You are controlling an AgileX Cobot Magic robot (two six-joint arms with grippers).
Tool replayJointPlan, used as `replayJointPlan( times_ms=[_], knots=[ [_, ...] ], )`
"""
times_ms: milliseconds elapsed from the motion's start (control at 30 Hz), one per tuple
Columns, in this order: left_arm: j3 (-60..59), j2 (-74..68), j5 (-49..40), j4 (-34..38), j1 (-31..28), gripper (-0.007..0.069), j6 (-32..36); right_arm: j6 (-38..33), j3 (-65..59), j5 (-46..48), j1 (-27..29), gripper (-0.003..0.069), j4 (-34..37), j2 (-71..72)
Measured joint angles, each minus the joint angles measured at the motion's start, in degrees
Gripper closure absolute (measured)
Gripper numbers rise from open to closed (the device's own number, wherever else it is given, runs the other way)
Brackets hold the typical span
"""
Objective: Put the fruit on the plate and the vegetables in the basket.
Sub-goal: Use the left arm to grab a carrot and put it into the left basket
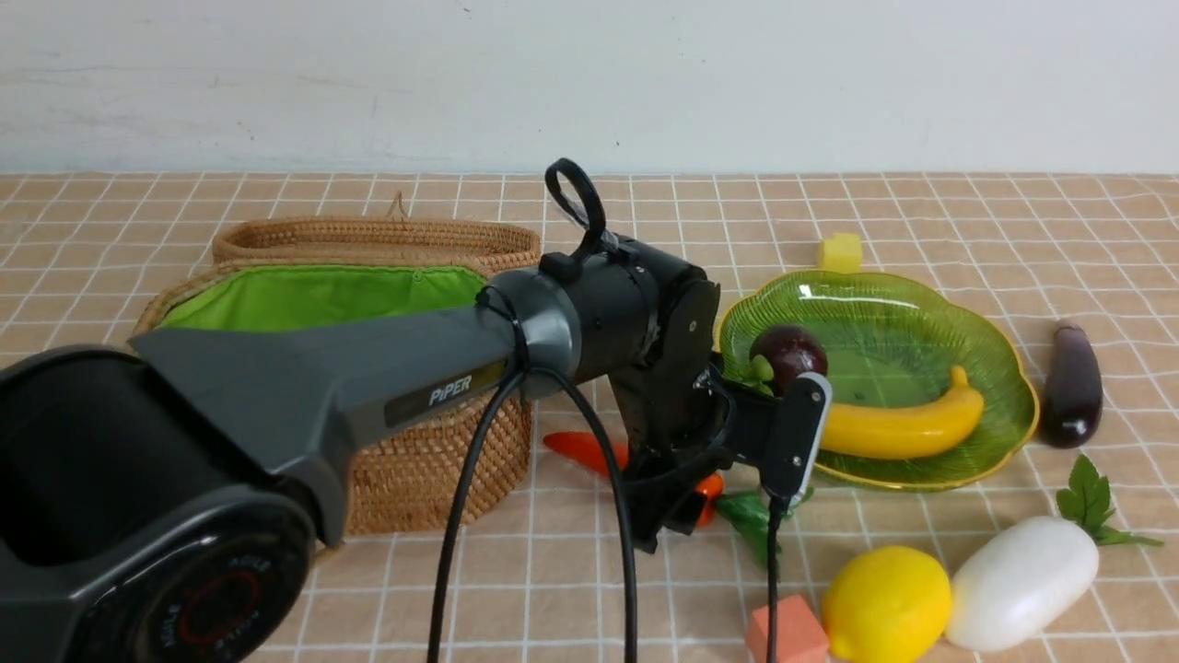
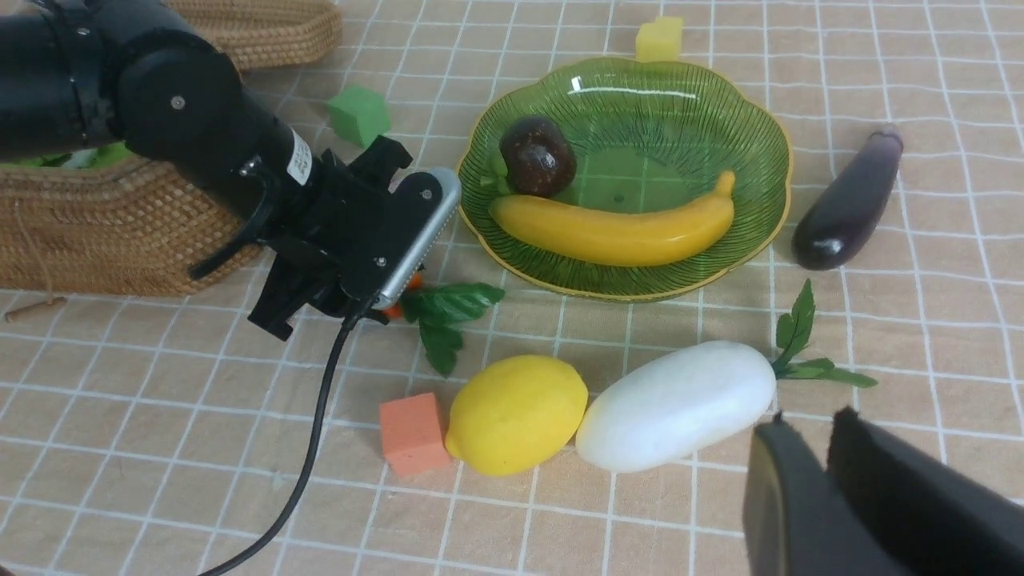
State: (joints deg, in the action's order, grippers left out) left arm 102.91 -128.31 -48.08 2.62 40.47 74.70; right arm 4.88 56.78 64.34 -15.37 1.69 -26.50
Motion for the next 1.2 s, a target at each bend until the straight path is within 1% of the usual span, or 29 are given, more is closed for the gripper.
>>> replayJointPlan(
  times_ms=[200, 333, 400, 433, 467, 567, 600, 633, 667, 700, 733, 833, 867, 900, 933, 1033, 1067, 1100, 1167, 1200],
  knots=[
    [-0.08, 0.87, -2.03, 0.22, 0.31, 0.0250, -1.46, 0.00, 0.00, 0.00, 0.00, 0.0557, 0.05, 0.00],
    [-0.53, 8.05, -5.18, 0.50, 2.18, 0.0250, -6.47, 0.00, 0.00, -1.62, 0.00, 0.0557, 2.58, 0.00],
    [-0.53, 14.06, -5.25, 0.68, 3.06, 0.0250, -11.30, 0.00, 0.00, -4.22, 0.00, 0.0557, 4.06, 0.00],
    [-0.53, 14.63, -5.24, 0.68, 3.11, 0.0250, -11.74, 0.00, 0.00, -4.22, 0.00, 0.0557, 4.20, 0.00],
    [-0.46, 18.66, -5.58, 0.26, 3.26, 0.0250, -15.03, -0.37, 0.00, -6.01, 0.00, 0.0557, 5.13, 0.00],
    [-0.08, 25.88, -7.40, -5.01, 1.83, 0.0250, -22.62, -3.08, 0.00, -9.99, 0.00, 0.0557, 8.61, 0.00],
    [-0.08, 26.25, -7.59, -5.51, 1.59, 0.0250, -23.11, -3.29, 0.00, -10.18, 0.00, 0.0557, 8.92, 0.00],
    [-0.03, 28.33, -9.38, -9.17, -0.44, 0.0250, -26.35, -4.88, 0.00, -11.60, 0.00, 0.0557, 10.93, 0.00],
    [-0.03, 28.75, -10.39, -10.70, -1.51, 0.0250, -27.19, -6.29, 0.00, -12.32, 0.00, 0.0557, 12.04, 0.00],
    [-0.03, 29.57, -13.57, -14.03, -4.70, 0.0250, -30.10, -9.34, 0.00, -13.95, 0.00, 0.0557, 15.00, 0.00],
    [-0.10, 29.57, -15.46, -15.26, -6.80, 0.0250, -31.29, -12.21, 0.00, -15.21, 0.00, 0.0556, 18.43, -0.01],
    [-1.42, 28.64, -16.82, -16.15, -12.36, 0.0250, -32.74, -18.36, 0.00, -16.79, 0.00, 0.0552, 25.20, -0.01],
    [-1.72, 28.50, -16.67, -16.15, -12.99, 0.0250, -32.76, -18.74, 0.00, -16.85, 0.00, 0.0552, 25.64, -0.01],
    [-3.03, 27.69, -15.57, -15.99, -15.41, 0.0246, -32.76, -21.40, 0.00, -16.94, 0.00, 0.0550, 29.10, -0.01],
    [-3.44, 27.36, -15.01, -15.96, -15.84, 0.0235, -32.76, -22.58, 0.00, -16.89, 0.00, 0.0550, 30.87, -0.06],
    [-5.42, 25.40, -12.28, -15.90, -17.90, 0.0147, -32.76, -24.74, 0.00, -16.82, 0.00, 0.0550, 33.33, -0.06],
    [-5.98, 24.99, -11.55, -15.96, -18.10, 0.0113, -32.76, -25.04, 0.00, -16.61, 0.00, 0.0549, 33.71, -0.06],
    [-7.01, 24.55, -10.36, -15.96, -18.19, 0.0050, -32.85, -25.06, 0.00, -16.11, 0.00, 0.0547, 33.93, -0.06],
    [-7.42, 24.30, -9.95, -15.88, -18.19, 0.0019, -33.08, -25.06, 0.00, -15.63, 0.00, 0.0547, 33.94, -0.06],
    [-7.61, 24.47, -9.59, -15.77, -17.62, -0.0009, -34.62, -25.06, 0.00, -14.47, 0.00, 0.0546, 33.94, -0.35]
  ],
)
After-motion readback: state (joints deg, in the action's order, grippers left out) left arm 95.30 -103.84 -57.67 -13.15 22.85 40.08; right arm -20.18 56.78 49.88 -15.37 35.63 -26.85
